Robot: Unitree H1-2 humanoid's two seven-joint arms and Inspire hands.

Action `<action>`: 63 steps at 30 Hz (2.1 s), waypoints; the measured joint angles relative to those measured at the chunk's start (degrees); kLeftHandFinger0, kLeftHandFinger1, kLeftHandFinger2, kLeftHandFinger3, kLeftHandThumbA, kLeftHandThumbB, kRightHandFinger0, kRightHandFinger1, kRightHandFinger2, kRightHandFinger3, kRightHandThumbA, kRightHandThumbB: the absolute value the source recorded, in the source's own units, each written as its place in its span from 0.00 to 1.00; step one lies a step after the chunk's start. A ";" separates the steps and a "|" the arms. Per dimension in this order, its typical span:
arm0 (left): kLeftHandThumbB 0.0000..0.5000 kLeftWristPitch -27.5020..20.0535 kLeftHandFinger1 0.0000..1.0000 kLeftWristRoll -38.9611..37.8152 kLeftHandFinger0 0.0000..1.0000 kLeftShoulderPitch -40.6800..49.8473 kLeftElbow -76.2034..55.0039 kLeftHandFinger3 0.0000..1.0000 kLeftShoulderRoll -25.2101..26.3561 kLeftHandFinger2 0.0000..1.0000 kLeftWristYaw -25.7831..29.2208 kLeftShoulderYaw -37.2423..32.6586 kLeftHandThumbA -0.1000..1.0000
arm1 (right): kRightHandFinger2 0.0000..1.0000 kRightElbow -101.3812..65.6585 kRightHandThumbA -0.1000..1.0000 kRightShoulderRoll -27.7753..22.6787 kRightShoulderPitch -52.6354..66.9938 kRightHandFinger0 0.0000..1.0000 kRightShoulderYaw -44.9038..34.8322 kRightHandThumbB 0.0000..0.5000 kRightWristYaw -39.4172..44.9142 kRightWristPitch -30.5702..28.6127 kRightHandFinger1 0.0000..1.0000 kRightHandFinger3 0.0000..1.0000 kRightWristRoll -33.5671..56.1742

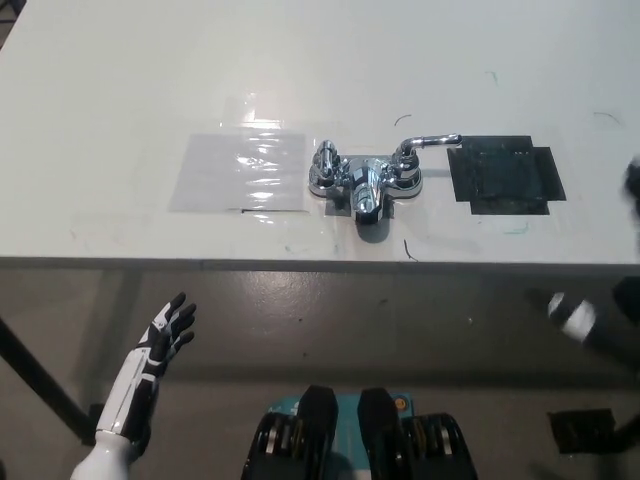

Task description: The faucet is at the center of the desk and the robot turn off the faucet by turning the right faucet handle using the right hand

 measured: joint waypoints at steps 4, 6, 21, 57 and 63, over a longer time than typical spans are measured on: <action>0.68 -0.22 1.00 -0.03 1.00 0.01 0.02 1.00 -0.01 1.00 0.00 -0.06 1.00 | 1.00 4.03 1.00 -6.94 -9.56 1.00 -0.85 0.59 2.49 4.97 1.00 1.00 3.55; 0.67 -0.26 1.00 0.01 1.00 0.01 0.03 1.00 -0.01 1.00 0.00 -0.12 1.00 | 1.00 7.65 1.00 -9.32 -13.85 1.00 -0.64 0.50 4.08 7.42 1.00 1.00 5.13; 0.63 -0.77 1.00 -0.16 1.00 0.06 0.01 1.00 -0.03 1.00 -0.68 -1.06 0.98 | 1.00 44.81 1.00 -11.22 -43.25 1.00 5.06 0.59 18.51 17.83 1.00 1.00 11.93; 0.64 -1.27 1.00 -0.11 1.00 0.07 -0.14 1.00 -0.02 1.00 -1.36 -2.66 0.94 | 1.00 93.25 1.00 -1.94 -59.04 1.00 8.49 0.82 25.91 14.44 1.00 1.00 5.00; 0.64 -1.50 1.00 0.05 1.00 0.04 -0.13 1.00 -0.02 1.00 -1.36 -2.68 0.91 | 1.00 94.46 1.00 -1.89 -59.05 1.00 8.49 0.81 25.54 14.28 1.00 1.00 4.39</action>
